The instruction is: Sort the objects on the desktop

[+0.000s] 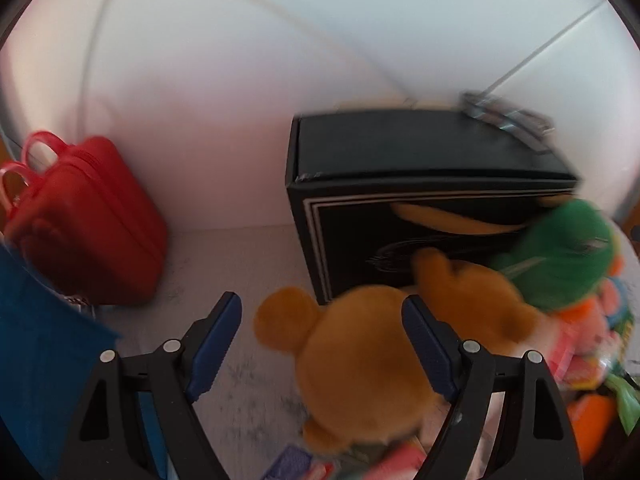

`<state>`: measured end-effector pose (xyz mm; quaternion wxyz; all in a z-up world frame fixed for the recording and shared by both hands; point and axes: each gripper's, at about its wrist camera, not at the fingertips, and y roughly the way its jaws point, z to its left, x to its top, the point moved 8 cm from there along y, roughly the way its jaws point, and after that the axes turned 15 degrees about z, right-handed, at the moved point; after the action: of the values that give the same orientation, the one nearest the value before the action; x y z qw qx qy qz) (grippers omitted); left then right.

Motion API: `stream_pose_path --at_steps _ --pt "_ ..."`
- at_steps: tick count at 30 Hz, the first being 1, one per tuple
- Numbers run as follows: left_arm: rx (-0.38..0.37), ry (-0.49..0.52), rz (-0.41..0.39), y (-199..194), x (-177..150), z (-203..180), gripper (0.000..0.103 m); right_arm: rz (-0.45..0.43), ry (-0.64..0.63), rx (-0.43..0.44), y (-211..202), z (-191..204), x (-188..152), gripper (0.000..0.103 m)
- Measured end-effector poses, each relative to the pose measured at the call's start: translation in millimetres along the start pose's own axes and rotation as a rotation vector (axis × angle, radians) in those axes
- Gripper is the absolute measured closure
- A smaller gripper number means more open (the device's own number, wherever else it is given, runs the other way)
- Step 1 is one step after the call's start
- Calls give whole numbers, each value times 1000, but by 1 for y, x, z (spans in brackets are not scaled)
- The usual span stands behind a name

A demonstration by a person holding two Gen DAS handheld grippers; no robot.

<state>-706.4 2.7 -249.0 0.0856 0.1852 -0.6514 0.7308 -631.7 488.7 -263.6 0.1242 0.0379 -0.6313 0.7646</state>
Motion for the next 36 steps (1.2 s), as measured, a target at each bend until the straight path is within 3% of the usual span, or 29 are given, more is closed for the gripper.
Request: stream_pose_path --at_steps 4,6,10,12,16,22,24,28,30,33,36 --pt "-49 -97 -18 31 14 16 20 56 75 24 68 -5 47 0" --pt "-22 -88 -13 43 18 16 20 110 76 60 103 2 53 0" --pt "-82 -29 35 58 15 -7 19 210 111 152 149 18 34 0" --pt "-81 24 27 53 5 -21 19 281 51 144 155 27 9 0" --pt "-20 63 25 36 -32 -25 18 327 -82 53 145 43 -39 0" --pt "62 36 21 -7 -119 8 18 393 -233 78 115 59 -140 0" --pt "84 35 26 -20 -141 17 18 386 -310 37 99 63 -174 0" --pt "64 39 47 -48 -192 25 17 386 -363 13 64 59 -241 0" --pt "56 46 55 -57 -211 25 17 398 -419 -41 54 55 -280 0" --pt "-7 58 25 -85 -239 18 17 356 -384 4 27 46 -298 0" --pt "-78 60 -3 -100 -255 -4 17 191 -343 112 -29 47 -282 0"
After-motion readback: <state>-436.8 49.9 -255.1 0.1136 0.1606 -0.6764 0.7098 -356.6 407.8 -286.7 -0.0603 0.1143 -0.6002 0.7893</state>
